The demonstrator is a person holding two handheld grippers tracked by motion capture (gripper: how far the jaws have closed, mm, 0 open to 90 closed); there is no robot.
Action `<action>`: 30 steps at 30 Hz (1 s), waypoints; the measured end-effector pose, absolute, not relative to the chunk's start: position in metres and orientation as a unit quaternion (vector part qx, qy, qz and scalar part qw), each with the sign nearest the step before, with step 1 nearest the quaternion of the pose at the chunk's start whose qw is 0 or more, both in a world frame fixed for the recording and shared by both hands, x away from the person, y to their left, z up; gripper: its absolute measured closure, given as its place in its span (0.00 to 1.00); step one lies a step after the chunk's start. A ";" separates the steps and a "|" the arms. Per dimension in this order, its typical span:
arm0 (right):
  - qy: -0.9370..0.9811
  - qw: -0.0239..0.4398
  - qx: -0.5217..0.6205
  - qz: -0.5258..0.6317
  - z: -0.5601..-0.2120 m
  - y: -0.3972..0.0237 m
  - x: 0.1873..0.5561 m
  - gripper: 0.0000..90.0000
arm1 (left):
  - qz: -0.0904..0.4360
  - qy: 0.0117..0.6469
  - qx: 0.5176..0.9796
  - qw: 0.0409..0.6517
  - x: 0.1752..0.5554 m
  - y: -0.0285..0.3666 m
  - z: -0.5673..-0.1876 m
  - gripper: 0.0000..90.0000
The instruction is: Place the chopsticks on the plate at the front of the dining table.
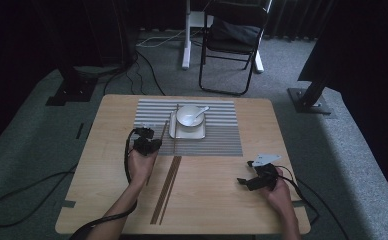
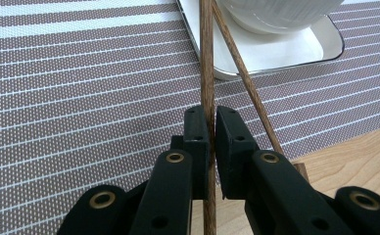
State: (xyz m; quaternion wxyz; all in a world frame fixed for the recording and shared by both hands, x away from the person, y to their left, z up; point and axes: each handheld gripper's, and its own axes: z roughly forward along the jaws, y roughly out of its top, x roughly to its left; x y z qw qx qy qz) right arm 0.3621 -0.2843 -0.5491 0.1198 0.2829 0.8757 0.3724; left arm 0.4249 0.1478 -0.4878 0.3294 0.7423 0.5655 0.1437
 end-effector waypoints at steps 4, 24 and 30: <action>0.876 0.120 0.283 0.373 -0.549 -0.284 0.362 0.13 | 0.141 0.567 0.741 0.331 0.427 0.148 -0.488 0.93; 0.876 0.120 0.283 0.373 -0.549 -0.284 0.362 0.13 | 0.132 0.576 0.735 0.332 0.441 0.147 -0.489 0.93; 0.876 0.120 0.283 0.373 -0.549 -0.284 0.362 0.13 | 0.129 0.576 0.736 0.332 0.445 0.145 -0.488 0.93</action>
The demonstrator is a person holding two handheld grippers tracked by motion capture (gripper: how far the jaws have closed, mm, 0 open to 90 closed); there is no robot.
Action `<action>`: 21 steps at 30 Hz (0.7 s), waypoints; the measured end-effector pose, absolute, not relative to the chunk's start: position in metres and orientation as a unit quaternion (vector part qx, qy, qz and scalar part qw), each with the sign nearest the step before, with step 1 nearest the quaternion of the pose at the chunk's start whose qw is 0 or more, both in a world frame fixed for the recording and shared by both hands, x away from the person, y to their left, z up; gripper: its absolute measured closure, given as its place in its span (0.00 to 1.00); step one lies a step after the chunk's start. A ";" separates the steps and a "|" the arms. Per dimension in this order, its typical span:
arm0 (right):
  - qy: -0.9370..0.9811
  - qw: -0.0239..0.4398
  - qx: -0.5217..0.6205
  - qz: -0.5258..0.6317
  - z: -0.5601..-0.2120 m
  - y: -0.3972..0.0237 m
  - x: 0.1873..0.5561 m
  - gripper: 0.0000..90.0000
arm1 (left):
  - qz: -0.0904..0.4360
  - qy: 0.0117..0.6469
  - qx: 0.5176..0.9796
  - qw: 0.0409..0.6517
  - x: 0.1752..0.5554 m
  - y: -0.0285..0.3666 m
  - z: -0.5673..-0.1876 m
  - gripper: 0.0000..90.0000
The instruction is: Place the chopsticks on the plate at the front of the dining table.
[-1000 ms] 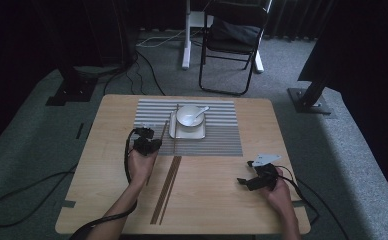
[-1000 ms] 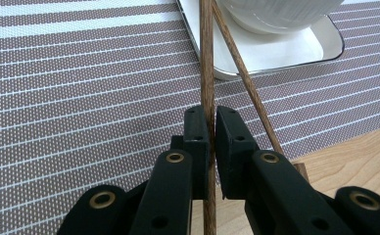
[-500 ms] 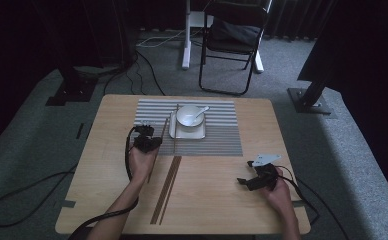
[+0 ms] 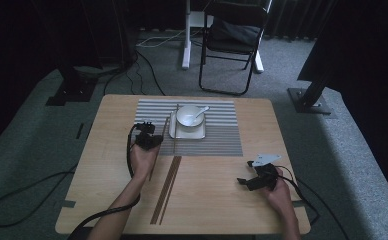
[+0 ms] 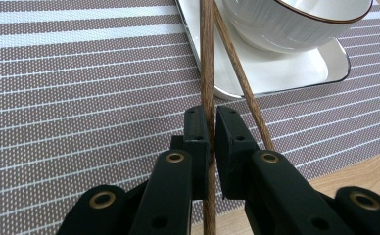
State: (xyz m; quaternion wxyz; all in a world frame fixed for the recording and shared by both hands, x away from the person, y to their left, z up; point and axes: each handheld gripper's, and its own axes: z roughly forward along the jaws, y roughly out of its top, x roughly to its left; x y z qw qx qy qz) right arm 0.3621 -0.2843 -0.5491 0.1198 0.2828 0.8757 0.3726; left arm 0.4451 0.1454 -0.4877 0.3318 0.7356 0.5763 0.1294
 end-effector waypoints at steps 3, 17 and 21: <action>0.876 0.120 0.283 0.373 -0.549 -0.284 0.362 0.13 | 0.128 0.577 0.735 0.332 0.449 0.144 -0.487 0.93; 0.876 0.120 0.283 0.373 -0.549 -0.284 0.362 0.13 | 0.126 0.580 0.733 0.333 0.459 0.139 -0.484 0.93; 0.876 0.120 0.283 0.373 -0.549 -0.284 0.362 0.13 | 0.125 0.580 0.732 0.334 0.461 0.137 -0.485 0.93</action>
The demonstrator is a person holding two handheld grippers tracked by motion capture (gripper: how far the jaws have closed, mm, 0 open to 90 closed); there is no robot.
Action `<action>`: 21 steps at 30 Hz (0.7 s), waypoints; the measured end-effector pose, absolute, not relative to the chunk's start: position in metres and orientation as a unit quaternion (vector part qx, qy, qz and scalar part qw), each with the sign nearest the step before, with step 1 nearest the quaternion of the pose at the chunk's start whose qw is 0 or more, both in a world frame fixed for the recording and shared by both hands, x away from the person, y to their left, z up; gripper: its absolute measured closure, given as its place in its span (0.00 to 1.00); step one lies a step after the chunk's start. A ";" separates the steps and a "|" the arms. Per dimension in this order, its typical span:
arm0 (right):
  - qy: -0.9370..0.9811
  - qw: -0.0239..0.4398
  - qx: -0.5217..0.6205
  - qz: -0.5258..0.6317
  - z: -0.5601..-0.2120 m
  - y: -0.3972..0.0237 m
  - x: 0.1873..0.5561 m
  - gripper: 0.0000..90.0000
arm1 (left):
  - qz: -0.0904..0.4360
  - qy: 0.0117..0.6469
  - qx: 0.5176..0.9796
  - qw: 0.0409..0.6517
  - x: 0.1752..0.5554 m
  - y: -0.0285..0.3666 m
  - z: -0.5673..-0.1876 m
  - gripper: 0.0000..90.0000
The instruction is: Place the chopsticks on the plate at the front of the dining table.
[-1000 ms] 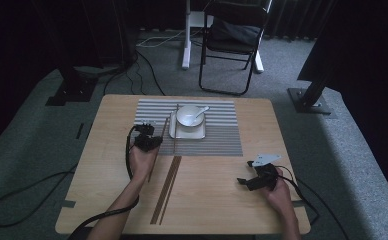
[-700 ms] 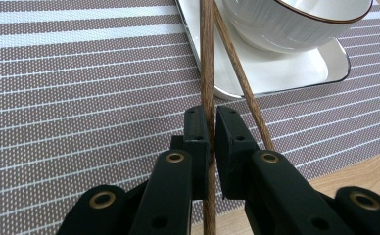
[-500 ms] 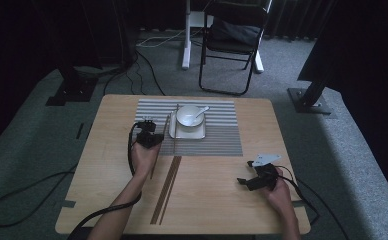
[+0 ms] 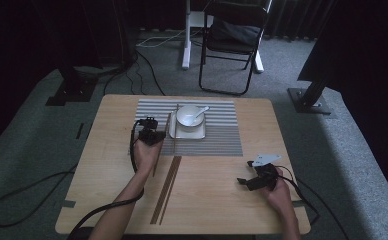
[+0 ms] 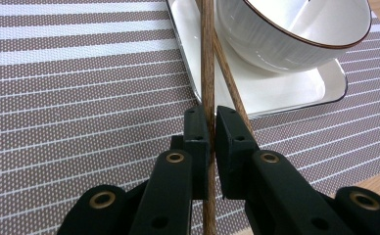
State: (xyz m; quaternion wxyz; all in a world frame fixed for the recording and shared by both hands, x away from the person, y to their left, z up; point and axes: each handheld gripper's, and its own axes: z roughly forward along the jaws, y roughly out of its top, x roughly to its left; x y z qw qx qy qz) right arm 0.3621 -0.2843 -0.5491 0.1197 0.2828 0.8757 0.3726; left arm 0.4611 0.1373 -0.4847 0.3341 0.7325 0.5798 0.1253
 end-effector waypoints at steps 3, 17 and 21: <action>0.876 0.120 0.283 0.373 -0.549 -0.284 0.362 0.13 | 0.125 0.581 0.732 0.335 0.463 0.136 -0.485 0.93; 0.876 0.120 0.283 0.373 -0.549 -0.284 0.362 0.13 | 0.117 0.592 0.719 0.344 0.473 0.136 -0.485 0.93; 0.876 0.120 0.283 0.373 -0.549 -0.284 0.362 0.13 | 0.116 0.594 0.718 0.345 0.476 0.135 -0.484 0.93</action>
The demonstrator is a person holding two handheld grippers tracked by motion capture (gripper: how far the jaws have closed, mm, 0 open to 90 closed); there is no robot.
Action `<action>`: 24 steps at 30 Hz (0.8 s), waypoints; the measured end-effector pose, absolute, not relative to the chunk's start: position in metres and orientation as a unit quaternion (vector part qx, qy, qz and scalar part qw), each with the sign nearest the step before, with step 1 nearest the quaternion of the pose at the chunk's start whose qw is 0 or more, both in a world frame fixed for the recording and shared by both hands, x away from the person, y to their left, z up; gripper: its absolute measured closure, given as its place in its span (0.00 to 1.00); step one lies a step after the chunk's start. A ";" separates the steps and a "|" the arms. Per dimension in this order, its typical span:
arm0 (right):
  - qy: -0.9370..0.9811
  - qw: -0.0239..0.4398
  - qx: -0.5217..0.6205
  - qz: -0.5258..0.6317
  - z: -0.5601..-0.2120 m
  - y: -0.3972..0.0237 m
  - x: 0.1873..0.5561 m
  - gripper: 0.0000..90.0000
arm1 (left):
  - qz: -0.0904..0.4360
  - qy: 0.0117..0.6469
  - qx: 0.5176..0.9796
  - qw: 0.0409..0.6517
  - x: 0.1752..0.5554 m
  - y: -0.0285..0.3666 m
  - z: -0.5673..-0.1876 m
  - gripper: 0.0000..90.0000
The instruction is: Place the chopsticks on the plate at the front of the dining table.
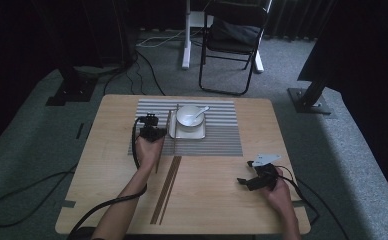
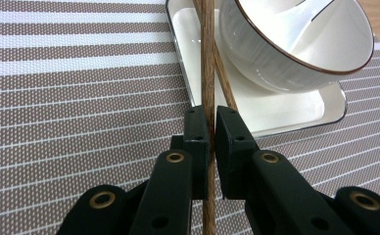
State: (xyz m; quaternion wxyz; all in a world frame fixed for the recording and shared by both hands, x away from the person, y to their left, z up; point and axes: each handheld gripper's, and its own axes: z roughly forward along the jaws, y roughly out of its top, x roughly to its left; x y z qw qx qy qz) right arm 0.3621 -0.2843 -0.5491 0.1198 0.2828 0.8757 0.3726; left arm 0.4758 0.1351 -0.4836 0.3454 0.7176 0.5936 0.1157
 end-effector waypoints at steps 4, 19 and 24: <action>0.876 0.120 0.283 0.373 -0.549 -0.284 0.362 0.13 | 0.116 0.595 0.716 0.347 0.479 0.135 -0.482 0.93; 0.876 0.120 0.283 0.373 -0.549 -0.284 0.362 0.13 | 0.109 0.599 0.713 0.349 0.489 0.129 -0.484 0.93; 0.876 0.120 0.283 0.373 -0.549 -0.284 0.362 0.13 | 0.105 0.602 0.711 0.349 0.493 0.126 -0.488 0.93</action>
